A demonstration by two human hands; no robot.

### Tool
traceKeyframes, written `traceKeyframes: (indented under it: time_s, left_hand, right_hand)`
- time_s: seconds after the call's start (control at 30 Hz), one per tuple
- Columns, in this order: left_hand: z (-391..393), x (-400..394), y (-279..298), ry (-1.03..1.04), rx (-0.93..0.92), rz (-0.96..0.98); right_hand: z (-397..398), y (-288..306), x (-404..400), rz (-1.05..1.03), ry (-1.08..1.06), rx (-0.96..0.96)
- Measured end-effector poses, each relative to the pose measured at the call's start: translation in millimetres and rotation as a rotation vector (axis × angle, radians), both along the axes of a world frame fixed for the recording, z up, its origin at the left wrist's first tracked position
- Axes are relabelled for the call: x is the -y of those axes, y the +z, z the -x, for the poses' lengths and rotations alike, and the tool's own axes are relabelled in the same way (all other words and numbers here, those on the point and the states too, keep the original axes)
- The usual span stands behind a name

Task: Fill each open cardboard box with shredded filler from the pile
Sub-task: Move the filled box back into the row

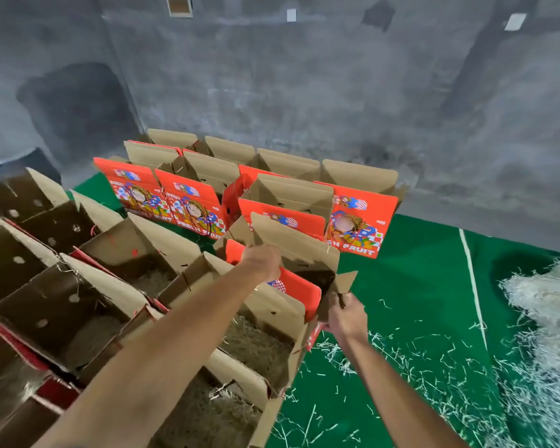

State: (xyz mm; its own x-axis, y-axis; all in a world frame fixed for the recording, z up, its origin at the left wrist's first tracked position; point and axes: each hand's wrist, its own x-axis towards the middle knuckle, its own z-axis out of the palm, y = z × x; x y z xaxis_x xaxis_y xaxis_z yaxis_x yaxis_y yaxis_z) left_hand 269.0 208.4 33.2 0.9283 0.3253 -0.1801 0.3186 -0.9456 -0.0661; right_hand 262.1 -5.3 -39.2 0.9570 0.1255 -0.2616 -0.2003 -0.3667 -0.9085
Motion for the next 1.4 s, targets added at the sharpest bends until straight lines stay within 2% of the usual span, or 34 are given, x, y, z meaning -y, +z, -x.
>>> traceKeyframes:
  time_s: [0.23, 0.43, 0.53, 0.6, 0.73, 0.83, 0.9, 0.97, 1.07, 1.2, 1.3, 1.4]
  left_hand:
    - [14.5, -92.9, 17.1, 0.093, -0.055, 0.032]
    - [30.5, -159.6, 26.5, 0.183, -0.064, 0.118]
    - [37.7, -180.1, 26.8, 0.210, -0.035, 0.174]
    - [39.1, -182.3, 28.1, 0.197, 0.048, 0.350]
    - [22.6, -164.2, 26.4, 0.031, 0.203, 0.577]
    - [0.3, -143.1, 24.7, -0.071, 0.282, 0.624]
    - [-19.3, -131.9, 21.7, -0.136, 0.322, 0.615]
    - [-35.6, -121.5, 19.2, -0.162, 0.356, 0.599]
    - [-49.4, -108.8, 11.4, -0.162, 0.405, 0.598]
    - [-54.7, -98.9, -1.0, -0.204, 0.328, 0.671]
    - [-52.5, -95.2, 0.7, -0.220, 0.304, 0.733]
    - [-48.2, -84.7, 14.6, -0.221, 0.370, 0.771]
  right_hand:
    - [-32.8, 5.5, -71.8, -0.026, 0.336, -0.087]
    - [-43.5, 12.0, -131.4, 0.160, 0.568, -0.031]
    - [-45.2, 18.1, -146.5, 0.210, 0.624, -0.064]
    - [-49.5, 24.0, -148.7, 0.145, 0.563, -0.047]
    - [-68.0, 37.0, -148.9, -0.059, 0.350, 0.005]
    - [-89.1, 49.4, -145.7, -0.064, 0.133, 0.229]
    - [-105.2, 53.4, -138.0, 0.035, -0.018, 0.423]
    - [-120.5, 51.5, -126.7, 0.240, -0.019, 0.568]
    - [-143.6, 42.8, -109.4, 0.506, 0.160, 0.598]
    - [-169.2, 34.0, -96.9, 0.757, 0.362, 0.666]
    - [-173.5, 33.2, -91.9, 0.887, 0.425, 0.746]
    - [-162.8, 38.3, -69.0, 1.000, 0.411, 0.764]
